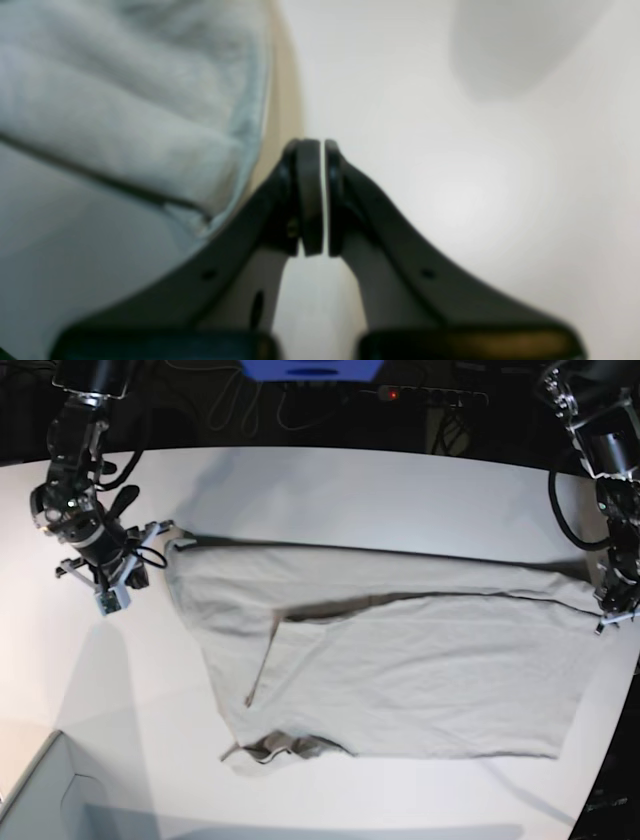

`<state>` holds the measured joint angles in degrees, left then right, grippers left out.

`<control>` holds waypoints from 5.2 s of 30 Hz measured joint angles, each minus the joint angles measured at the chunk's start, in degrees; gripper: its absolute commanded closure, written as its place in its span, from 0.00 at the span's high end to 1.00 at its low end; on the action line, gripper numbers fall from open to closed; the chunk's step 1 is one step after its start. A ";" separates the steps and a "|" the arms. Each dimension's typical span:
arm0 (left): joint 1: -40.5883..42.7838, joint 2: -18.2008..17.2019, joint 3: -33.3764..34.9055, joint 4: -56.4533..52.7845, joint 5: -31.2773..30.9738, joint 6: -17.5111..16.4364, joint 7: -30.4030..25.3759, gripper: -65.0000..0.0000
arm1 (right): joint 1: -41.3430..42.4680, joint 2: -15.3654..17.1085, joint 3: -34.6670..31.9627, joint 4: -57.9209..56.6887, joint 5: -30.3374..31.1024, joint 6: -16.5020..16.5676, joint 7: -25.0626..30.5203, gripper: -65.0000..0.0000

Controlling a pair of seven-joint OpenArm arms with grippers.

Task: Layout the t-shirt on the table in an organized manner, then fold the t-shirt properly
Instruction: 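Drag the shirt edge with the right gripper, then open it, then regrasp the shirt edge with the right gripper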

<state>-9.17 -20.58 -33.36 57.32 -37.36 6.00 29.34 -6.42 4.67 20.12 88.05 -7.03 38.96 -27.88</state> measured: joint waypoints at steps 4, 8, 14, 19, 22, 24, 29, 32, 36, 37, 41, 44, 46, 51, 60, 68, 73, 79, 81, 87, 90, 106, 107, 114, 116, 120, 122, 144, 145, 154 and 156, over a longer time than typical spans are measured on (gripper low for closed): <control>0.42 -0.04 0.02 0.00 0.00 -0.02 0.02 0.00 | -3.06 -1.60 -0.13 4.13 0.22 0.02 0.66 0.00; 1.09 -0.04 -0.09 0.00 -0.02 0.11 0.00 0.00 | -5.97 -3.48 -0.46 4.96 -0.17 0.02 0.02 0.05; 0.76 -0.04 -0.09 -0.09 0.00 0.15 0.02 0.00 | -7.80 -6.14 -0.26 4.83 -0.04 0.02 0.13 0.47; 0.76 -0.02 -0.09 -0.33 -0.02 0.15 0.04 0.00 | -8.94 -8.48 -0.02 4.07 -0.11 0.02 0.17 0.72; 0.74 -0.04 -0.09 -0.33 0.00 0.15 0.00 0.00 | -8.37 -8.79 -0.02 1.46 -0.11 0.02 0.39 0.73; 0.74 -0.04 -0.09 -0.33 -0.02 0.15 0.02 0.00 | -7.98 -8.76 -0.02 -0.57 0.00 0.02 0.07 0.73; 0.74 -0.07 -0.09 -0.39 0.02 0.15 0.00 0.00 | -3.78 -8.79 3.52 -4.94 0.09 0.02 0.46 0.73; 0.70 -0.04 -0.09 -0.44 -0.02 0.15 -0.02 0.00 | -2.23 -8.46 6.32 -6.60 0.07 0.00 0.96 0.73; 0.74 -0.04 -0.09 -0.44 0.00 0.15 -0.20 0.00 | -0.90 -8.31 7.61 -7.72 0.20 0.02 0.81 0.72; 0.74 -0.04 -0.09 -0.44 0.00 0.15 -0.22 0.00 | -0.90 -8.28 7.58 -7.72 0.22 0.02 0.85 0.71; 0.74 -0.04 -0.09 -0.44 0.00 0.15 -0.24 0.00 | -0.96 -7.82 7.15 -7.82 0.26 0.02 0.92 0.56; 0.72 0.07 -0.09 -0.44 -0.02 0.15 -0.24 0.00 | -0.96 -7.82 7.15 -7.87 0.26 0.02 0.85 0.35; 0.72 0.09 -0.09 -0.44 -0.02 0.15 -0.24 0.00 | -0.94 -7.82 7.15 -8.24 0.35 0.02 0.98 0.21; 0.72 0.09 -0.09 -0.44 0.04 0.17 -0.37 0.00 | 2.08 -7.67 8.90 -12.11 1.14 0.00 1.90 0.00; 0.87 -0.02 -0.07 -0.44 -0.02 0.15 0.09 0.00 | 3.72 -4.39 9.70 -13.31 0.00 0.07 6.38 0.00; 0.90 -0.04 -0.07 -0.44 -0.24 0.13 0.33 0.00 | 4.66 -1.14 9.53 -13.44 0.02 0.15 17.51 0.00; 0.94 -0.04 -0.07 -0.44 -0.24 0.11 0.37 0.00 | 2.93 0.04 9.22 -13.44 -0.09 0.24 22.40 0.00; 0.94 0.13 -0.09 -0.44 -0.20 0.09 0.17 0.00 | 0.02 0.39 9.38 -15.19 -0.09 0.26 22.75 0.00; 1.40 0.11 -0.07 -0.44 -0.22 0.04 -0.04 0.00 | -0.17 0.37 9.38 -17.29 -0.09 0.24 22.69 0.00; 2.82 0.42 -0.07 -0.46 -0.22 0.00 0.28 0.00 | -1.11 1.55 9.64 -21.62 0.42 0.24 23.85 0.00; 3.13 0.39 -0.07 -0.37 -0.20 -0.02 0.09 0.00 | -1.25 1.90 9.75 -21.57 0.44 0.24 23.85 0.00; 3.89 0.35 -0.09 -0.59 -0.02 -0.02 -0.20 0.00 | -6.56 -0.28 16.04 -12.92 -0.26 0.26 22.32 0.43; 3.89 0.39 -0.07 -0.59 0.02 -0.02 -0.20 0.00 | -6.82 -1.46 16.00 -10.71 -0.31 0.26 21.97 0.44; 3.89 0.39 -0.09 -0.59 -0.02 -0.02 -0.17 0.00 | -6.05 -7.43 12.28 0.87 -0.07 0.26 22.51 0.49; 3.89 0.42 -0.09 -0.59 -0.02 -0.02 -0.20 0.00 | -6.36 -8.07 8.96 1.07 -0.20 0.31 22.08 0.49; 3.91 0.42 -0.07 -0.59 -0.04 -0.02 -0.22 0.00 | -5.51 -8.11 6.32 -1.97 -0.17 0.28 21.16 0.48; 4.42 0.28 -0.07 -0.59 -0.02 -0.02 -0.39 0.00 | -4.31 -8.13 6.34 -3.61 -0.63 0.31 18.78 0.48; 7.13 0.42 -0.07 -0.61 -0.07 -0.04 0.04 0.00 | -0.98 -1.77 9.11 -21.05 1.90 0.20 21.97 0.10; 7.41 0.42 -0.07 -0.59 -0.22 -0.04 0.02 0.00 | -1.44 -1.84 9.05 -20.94 2.05 0.17 22.10 0.02; 8.66 1.73 -0.07 -0.07 -0.04 0.00 -0.46 0.00 | -5.99 -2.01 7.82 -14.62 1.22 0.26 19.52 0.00; 8.33 1.68 -0.07 -0.04 -0.04 -0.02 -0.37 0.00 | -6.95 -2.21 7.82 -11.85 -0.02 0.35 17.90 0.00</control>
<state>-0.84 -18.90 -33.43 57.28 -37.41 5.98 28.97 -13.37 2.46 27.94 76.20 -7.05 39.31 -9.98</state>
